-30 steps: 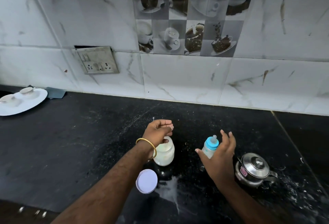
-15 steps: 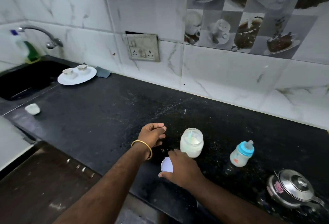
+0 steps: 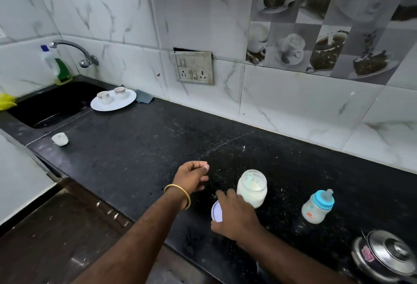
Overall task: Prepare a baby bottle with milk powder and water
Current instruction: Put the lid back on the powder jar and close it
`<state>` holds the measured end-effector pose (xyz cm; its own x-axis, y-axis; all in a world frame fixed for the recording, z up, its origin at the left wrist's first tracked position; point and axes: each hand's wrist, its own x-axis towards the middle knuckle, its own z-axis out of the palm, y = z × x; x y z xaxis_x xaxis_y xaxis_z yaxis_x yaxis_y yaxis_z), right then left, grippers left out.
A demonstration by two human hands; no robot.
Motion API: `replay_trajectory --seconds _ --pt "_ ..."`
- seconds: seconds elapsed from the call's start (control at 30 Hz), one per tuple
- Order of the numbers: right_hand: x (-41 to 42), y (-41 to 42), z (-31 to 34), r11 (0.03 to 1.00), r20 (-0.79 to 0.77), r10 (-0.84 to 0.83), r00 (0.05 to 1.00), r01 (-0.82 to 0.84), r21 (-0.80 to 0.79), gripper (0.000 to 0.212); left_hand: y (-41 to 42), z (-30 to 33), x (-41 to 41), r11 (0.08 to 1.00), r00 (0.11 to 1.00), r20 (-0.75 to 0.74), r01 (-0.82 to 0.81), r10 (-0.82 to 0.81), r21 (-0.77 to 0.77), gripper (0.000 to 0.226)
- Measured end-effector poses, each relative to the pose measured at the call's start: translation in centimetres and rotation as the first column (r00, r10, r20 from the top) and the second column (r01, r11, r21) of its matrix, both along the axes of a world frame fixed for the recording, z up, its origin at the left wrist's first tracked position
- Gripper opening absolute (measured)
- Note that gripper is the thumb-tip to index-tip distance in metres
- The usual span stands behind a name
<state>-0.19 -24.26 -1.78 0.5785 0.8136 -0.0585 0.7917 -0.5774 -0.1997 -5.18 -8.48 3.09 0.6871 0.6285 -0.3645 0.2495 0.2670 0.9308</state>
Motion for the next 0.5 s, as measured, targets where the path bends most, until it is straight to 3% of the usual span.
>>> replay_trajectory --seconds 0.1,0.23,0.33,0.5 --pt "1.3 -0.8 3.2 0.957 -0.134 0.014 0.991 0.025 0.288 0.072 0.3 0.4 0.6 0.998 0.999 0.024 -0.031 0.032 -0.050 0.020" --pt "4.8 -2.6 5.9 0.815 -0.249 -0.033 0.968 0.170 0.554 0.052 -0.4 0.3 2.4 0.997 1.000 0.024 0.010 -0.008 -0.077 0.023" --pt "6.7 -3.8 5.6 0.726 -0.329 -0.100 0.939 0.295 0.621 0.049 -1.7 -0.7 3.7 0.980 0.983 -0.037 0.183 -0.181 0.072 0.029" --pt "7.8 -5.2 3.1 0.675 -0.327 -0.149 0.933 0.338 0.656 0.045 -4.4 -3.4 4.9 0.819 0.854 -0.082 0.517 -0.514 0.250 0.075"
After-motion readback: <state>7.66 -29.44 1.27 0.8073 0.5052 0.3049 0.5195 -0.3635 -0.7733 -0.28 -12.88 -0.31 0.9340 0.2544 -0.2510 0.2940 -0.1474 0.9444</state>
